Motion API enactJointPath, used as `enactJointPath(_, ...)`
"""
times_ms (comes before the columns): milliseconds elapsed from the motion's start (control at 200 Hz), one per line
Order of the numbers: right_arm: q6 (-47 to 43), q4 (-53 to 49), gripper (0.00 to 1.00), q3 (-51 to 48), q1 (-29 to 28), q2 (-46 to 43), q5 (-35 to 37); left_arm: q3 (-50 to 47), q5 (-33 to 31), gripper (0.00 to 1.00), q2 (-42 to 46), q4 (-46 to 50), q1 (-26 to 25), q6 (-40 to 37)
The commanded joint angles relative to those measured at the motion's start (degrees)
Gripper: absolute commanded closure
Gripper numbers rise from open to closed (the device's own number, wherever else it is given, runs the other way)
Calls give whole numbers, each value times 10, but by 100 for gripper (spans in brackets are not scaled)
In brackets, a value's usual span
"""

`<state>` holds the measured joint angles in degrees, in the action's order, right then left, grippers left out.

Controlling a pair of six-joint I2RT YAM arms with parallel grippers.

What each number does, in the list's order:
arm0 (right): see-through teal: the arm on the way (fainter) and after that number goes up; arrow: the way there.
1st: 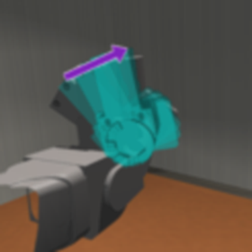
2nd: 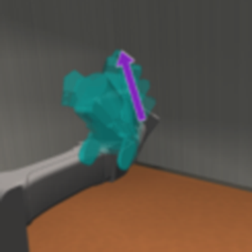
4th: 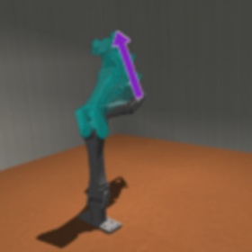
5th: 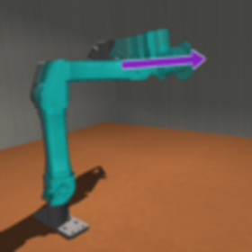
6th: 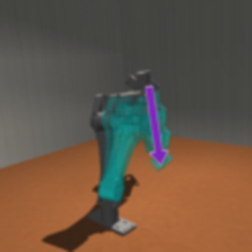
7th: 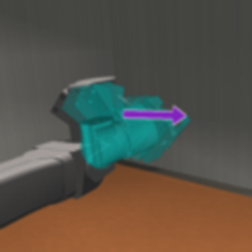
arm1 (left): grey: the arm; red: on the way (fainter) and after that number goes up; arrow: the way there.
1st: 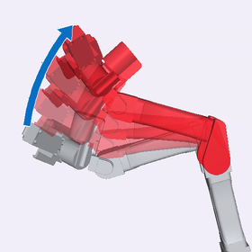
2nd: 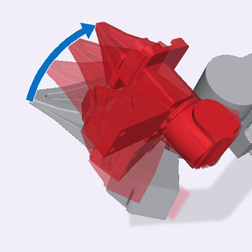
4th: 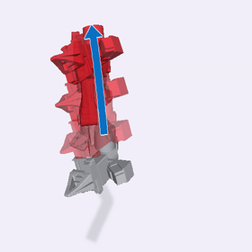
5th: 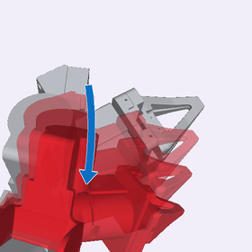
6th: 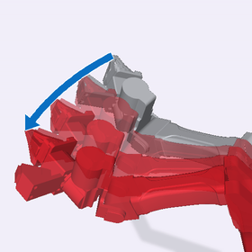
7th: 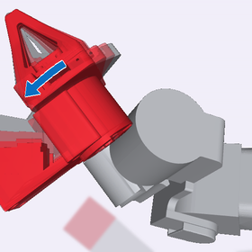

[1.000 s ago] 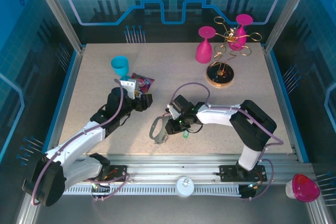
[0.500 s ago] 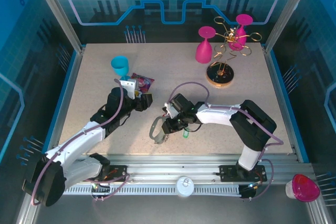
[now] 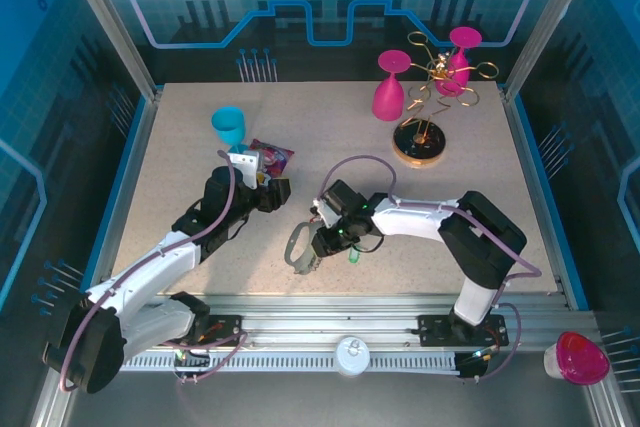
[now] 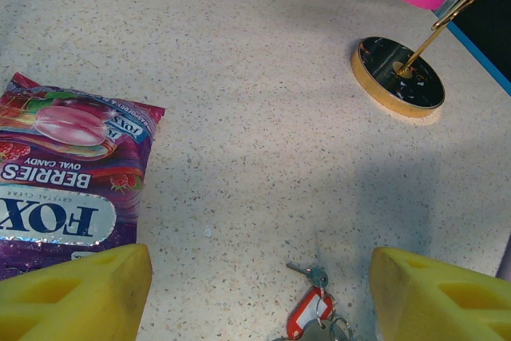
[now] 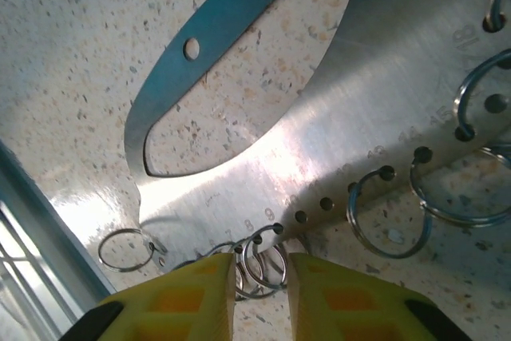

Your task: Put the keys on the keyring

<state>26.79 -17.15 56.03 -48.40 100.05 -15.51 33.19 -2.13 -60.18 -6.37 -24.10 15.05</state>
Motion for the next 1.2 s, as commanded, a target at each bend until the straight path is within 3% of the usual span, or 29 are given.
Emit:
enactJointPath(0, -35, -60, 73, 26, -14, -2, 45, -5, 2, 28, 9, -14, 4, -3)
enactJointPath(315, -47, -103, 65, 77, -45, 36, 81, -5, 0, 28, 11, -11, 4, -4)
enactJointPath(625, -69, -172, 64, 127, -70, 78, 140, 12, -4, 28, 14, 9, 4, 0)
enactJointPath(776, -71, -185, 68, 139, -76, 91, 151, 38, -15, 28, 11, 38, 5, 11)
enactJointPath(911, -70, -190, 77, 140, -78, 83, 169, 64, -18, 29, 3, 61, 9, 25)
enactJointPath(1061, -68, -186, 84, 135, -77, 61, 179, 47, -19, 46, 17, 23, 28, 53)
enactJointPath(1196, -60, -170, 86, 120, -70, 42, 159, 43, -14, 45, 11, 17, 39, 46)
